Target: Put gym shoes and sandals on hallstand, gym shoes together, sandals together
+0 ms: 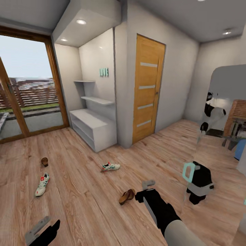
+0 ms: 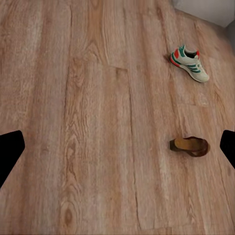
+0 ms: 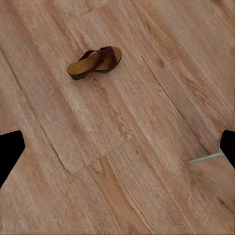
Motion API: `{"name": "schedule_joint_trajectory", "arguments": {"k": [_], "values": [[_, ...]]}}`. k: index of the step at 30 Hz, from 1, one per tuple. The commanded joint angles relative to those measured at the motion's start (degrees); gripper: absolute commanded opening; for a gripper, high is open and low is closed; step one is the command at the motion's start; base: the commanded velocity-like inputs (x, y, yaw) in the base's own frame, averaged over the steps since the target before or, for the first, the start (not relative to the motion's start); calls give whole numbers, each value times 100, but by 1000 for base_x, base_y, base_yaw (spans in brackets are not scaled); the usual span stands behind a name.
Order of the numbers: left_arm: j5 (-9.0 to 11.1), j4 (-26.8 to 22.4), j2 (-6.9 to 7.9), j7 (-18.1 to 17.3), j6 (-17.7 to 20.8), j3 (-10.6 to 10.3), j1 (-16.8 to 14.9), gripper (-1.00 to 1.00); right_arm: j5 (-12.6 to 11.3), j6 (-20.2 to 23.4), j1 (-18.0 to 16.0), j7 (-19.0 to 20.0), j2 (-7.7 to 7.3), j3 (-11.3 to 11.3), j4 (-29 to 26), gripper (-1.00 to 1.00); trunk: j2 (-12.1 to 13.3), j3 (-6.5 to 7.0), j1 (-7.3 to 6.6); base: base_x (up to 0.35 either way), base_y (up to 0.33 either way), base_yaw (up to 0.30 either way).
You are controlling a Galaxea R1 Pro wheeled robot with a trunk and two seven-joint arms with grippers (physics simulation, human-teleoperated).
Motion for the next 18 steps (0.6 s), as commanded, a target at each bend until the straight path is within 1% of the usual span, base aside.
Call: {"name": "schedule_joint_trajectory", "arguments": {"k": [1, 4, 7, 8, 9, 10, 11, 12, 14, 15, 16, 18], "values": [[1, 1, 0, 0, 1, -3, 2, 100, -5, 5, -3, -4, 0, -6, 13, 100, 0, 0, 0, 209, 256, 287], [2, 2, 6, -4, 4, -11, 1, 100, -67, 10, -11, -21, 0, -29, 49, 100, 0, 0, 0, 169, 281, 287], [2, 2, 12, -8, 10, -16, 1, 100, -190, 12, -14, -44, 0, -39, 64, 100, 0, 0, 0, 142, 295, 287], [1, 3, 15, -11, 16, -26, 1, 100, -307, 10, -15, -62, 0, -44, 69, 100, 0, 0, 0, 126, 303, 287], [-1, 3, 16, -14, 21, -34, 1, 100, -371, 7, -15, -75, 0, -47, 72, 100, 0, 0, 0, 121, 306, 287], [-3, 3, 22, -17, 30, -75, 1, 100, -512, -3, -16, -142, 0, -72, 76, 100, 0, 0, 0, 113, 309, 287], [-3, 3, 25, -17, 34, -107, 1, 100, -586, -10, -16, -200, 0, -99, 77, 100, 0, 0, 0, 110, 310, 287], [-11, 3, 32, -13, 38, -206, 1, 100, -784, -24, -18, -395, 0, -220, 79, 100, 0, 0, 0, 113, 311, 287], [-26, 3, 37, -7, 40, -319, 1, 100, -988, -39, -21, -602, 0, -375, 81, 100, 0, 0, 0, 135, 305, 287], [-69, 3, 54, 14, 23, -723, 2, 100, -1453, -288, -25, -1190, 0, -870, 82, 100, 0, 0, 0, 282, 119, 216], [-75, 3, 57, 19, 22, -823, 2, 100, -1526, -457, -25, -1337, 0, -987, 82, 100, 0, 0, 0, 306, 76, 138], [-77, 17, 61, 22, 23, -928, 1, 100, -1609, -694, -24, -1480, 0, -1119, 81, 100, 0, 0, 0, 323, 46, 84]]}}
